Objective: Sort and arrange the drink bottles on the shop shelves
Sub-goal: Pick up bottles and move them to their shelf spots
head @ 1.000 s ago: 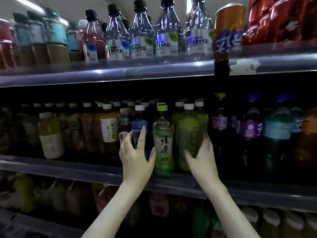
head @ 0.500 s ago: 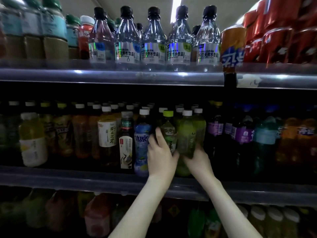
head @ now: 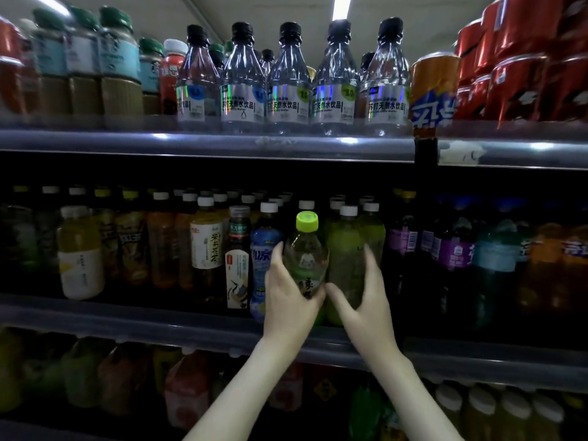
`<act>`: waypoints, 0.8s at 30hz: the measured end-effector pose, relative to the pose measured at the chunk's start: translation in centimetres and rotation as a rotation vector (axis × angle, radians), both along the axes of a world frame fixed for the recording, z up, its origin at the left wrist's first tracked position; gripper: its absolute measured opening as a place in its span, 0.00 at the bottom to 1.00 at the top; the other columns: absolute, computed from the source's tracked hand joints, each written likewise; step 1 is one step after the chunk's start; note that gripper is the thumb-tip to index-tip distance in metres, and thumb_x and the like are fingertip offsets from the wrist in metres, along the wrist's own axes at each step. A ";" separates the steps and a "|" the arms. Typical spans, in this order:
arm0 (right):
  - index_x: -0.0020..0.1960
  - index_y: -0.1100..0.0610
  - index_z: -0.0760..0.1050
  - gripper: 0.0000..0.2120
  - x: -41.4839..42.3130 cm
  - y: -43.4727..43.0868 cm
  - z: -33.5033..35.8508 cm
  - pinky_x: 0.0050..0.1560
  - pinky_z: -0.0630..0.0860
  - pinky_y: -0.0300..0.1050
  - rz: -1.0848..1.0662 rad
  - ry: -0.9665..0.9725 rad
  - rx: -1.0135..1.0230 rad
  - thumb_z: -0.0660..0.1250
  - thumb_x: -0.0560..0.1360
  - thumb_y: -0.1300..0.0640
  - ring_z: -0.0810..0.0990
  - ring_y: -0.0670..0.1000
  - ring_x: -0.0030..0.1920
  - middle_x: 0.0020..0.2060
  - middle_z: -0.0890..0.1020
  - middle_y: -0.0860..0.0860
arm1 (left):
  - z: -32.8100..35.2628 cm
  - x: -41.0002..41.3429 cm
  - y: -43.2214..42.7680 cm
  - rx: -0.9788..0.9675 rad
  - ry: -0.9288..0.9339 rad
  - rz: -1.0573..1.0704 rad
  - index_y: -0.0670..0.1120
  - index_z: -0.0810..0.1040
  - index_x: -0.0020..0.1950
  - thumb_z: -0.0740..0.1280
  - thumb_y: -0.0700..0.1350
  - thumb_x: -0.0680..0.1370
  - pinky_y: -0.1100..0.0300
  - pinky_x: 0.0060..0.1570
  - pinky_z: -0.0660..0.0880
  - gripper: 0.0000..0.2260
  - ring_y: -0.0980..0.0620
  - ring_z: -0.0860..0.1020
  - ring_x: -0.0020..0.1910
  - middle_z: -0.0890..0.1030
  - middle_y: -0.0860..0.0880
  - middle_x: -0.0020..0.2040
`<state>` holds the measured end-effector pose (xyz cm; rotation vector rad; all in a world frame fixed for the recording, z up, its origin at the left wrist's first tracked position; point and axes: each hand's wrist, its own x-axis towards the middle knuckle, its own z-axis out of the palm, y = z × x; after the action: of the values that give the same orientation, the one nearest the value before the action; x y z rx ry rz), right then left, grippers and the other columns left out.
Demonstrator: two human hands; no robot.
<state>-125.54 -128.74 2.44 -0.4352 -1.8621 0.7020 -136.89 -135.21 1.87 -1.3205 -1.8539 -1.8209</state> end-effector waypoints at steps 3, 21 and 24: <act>0.73 0.33 0.43 0.43 0.6 -1.6 -0.2 0.71 0.55 0.30 0.202 -0.097 0.012 0.69 0.70 0.43 0.52 0.32 0.73 0.74 0.53 0.32 | -2.2 -0.1 -1.5 0.052 0.153 -0.042 0.58 0.55 0.75 0.75 0.41 0.71 0.79 0.62 0.58 0.41 0.66 0.62 0.64 0.65 0.60 0.63; 0.51 0.49 0.79 0.19 -4.5 -8.3 0.3 0.46 0.77 0.38 0.453 0.096 -0.286 0.78 0.61 0.52 0.82 0.39 0.45 0.43 0.85 0.38 | -2.2 -7.5 -15.1 -0.051 0.311 0.193 0.64 0.66 0.66 0.61 0.57 0.79 0.69 0.59 0.70 0.15 0.65 0.73 0.59 0.72 0.67 0.60; 0.52 0.49 0.79 0.20 -7.7 -10.3 0.6 0.48 0.77 0.42 0.484 0.066 -0.315 0.78 0.62 0.54 0.83 0.40 0.47 0.45 0.85 0.39 | -3.1 -10.0 -17.7 -0.099 0.292 0.230 0.65 0.67 0.64 0.63 0.52 0.79 0.70 0.58 0.70 0.15 0.66 0.73 0.58 0.72 0.69 0.58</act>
<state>-133.25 -139.04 3.09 -0.1506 -1.8122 1.3297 -146.93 -152.93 -1.19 -1.2662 -1.8659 -1.3594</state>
